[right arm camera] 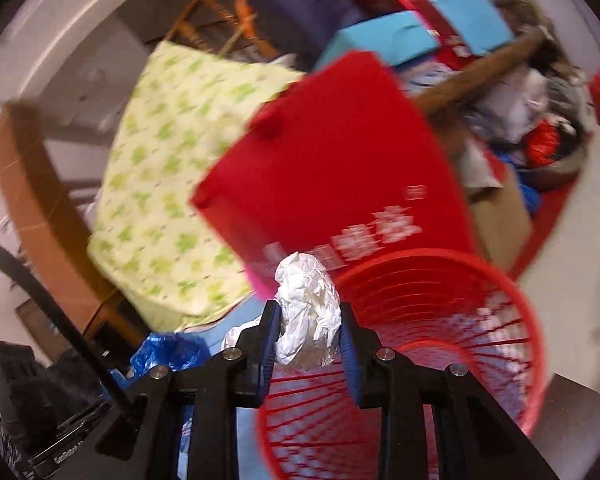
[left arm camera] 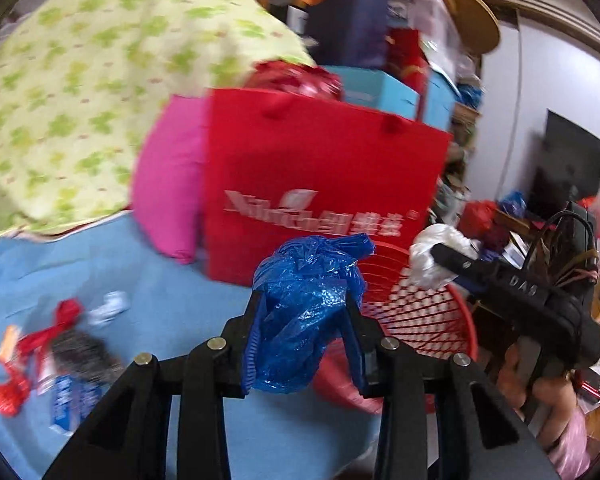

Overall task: Collect trash
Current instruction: 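Carry both items to the red mesh wastebasket and drop them in, then withdraw both open grippers from the wastebasket back to the blanket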

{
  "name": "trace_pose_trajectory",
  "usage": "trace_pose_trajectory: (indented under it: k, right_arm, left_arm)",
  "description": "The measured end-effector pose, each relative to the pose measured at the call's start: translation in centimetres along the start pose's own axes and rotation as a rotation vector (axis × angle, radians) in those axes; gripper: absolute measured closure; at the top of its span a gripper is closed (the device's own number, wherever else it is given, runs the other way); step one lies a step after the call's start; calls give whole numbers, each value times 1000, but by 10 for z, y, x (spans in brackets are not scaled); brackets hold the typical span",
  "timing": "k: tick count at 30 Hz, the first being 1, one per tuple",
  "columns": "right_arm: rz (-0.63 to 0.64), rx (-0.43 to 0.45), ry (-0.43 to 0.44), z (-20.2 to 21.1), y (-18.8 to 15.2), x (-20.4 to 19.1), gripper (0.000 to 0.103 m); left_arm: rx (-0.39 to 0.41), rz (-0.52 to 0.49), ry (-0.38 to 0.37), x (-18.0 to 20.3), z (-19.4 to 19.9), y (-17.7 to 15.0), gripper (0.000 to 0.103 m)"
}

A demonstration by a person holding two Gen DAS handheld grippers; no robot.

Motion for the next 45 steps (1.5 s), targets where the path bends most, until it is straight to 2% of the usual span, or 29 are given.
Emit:
trace_pose_trajectory:
  k: [4, 5, 6, 7, 8, 11, 14, 17, 20, 24, 30, 31, 33, 34, 36, 40, 42, 45]
  right_arm:
    - [-55, -36, -7, -4, 7, 22, 68]
    - [-65, -56, -10, -9, 6, 25, 64]
    - [-72, -72, -6, -12, 7, 28, 58]
    - [-75, -81, -1, -10, 8, 37, 41]
    - [-75, -76, 0, -7, 6, 39, 36]
    - [-72, 4, 4, 7, 14, 45, 36]
    - [-128, 122, -63, 29, 24, 67, 36]
    - [-227, 175, -141, 41, 28, 96, 36]
    - [-351, 129, -207, 35, 24, 132, 36]
    - [-438, 21, -185, 17, 12, 154, 36]
    - [-463, -121, -99, -11, -6, 144, 36]
    - [-461, -134, -87, -12, -12, 144, 36]
    - [-440, -163, -75, -21, -16, 132, 37]
    - [-419, -160, -85, -21, -16, 125, 37]
    - [-363, -154, -117, -24, -16, 109, 37]
    - [-348, -180, -82, -39, -23, 90, 37]
    - [-330, -187, -91, -47, -23, 77, 37]
    - [-272, -192, -97, -63, -21, 56, 37]
  left_arm:
    - [-57, -30, -23, 31, -37, 4, 60]
    - [-73, -41, -9, 36, -48, 5, 50]
    - [-88, -49, 6, 40, -58, 5, 42]
    - [-93, -52, 14, 41, -64, 4, 42]
    - [-97, -52, 19, 41, -68, 3, 42]
    - [-96, -27, 27, 34, -70, 1, 42]
    - [-99, 26, 43, 14, -71, -2, 38]
    - [-127, 94, 62, -4, -80, -8, 38]
    - [-171, 153, 36, -13, -90, -17, 38]
    - [-213, 159, -5, -5, -97, -28, 38]
    - [-269, 196, -72, 0, -106, -33, 38]
    - [-272, 203, -80, -1, -108, -34, 39]
    - [-277, 215, -109, -2, -108, -35, 50]
    - [-277, 217, -110, -3, -108, -35, 50]
    - [-264, 222, -91, -9, -103, -35, 50]
    - [-212, 263, -89, -32, -85, -26, 50]
    - [-191, 271, -88, -43, -78, -21, 51]
    - [-176, 260, -26, -60, -78, -21, 50]
Point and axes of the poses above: each gripper's, at about its wrist camera, not at the fingertips, and z roughly against the way its jaws point, x to its right, y to its top, the point moved 8 cm from there along -z, roughly the way its jaws point, and after that the axes turned 10 degrees about -x, right-handed, at the moved point
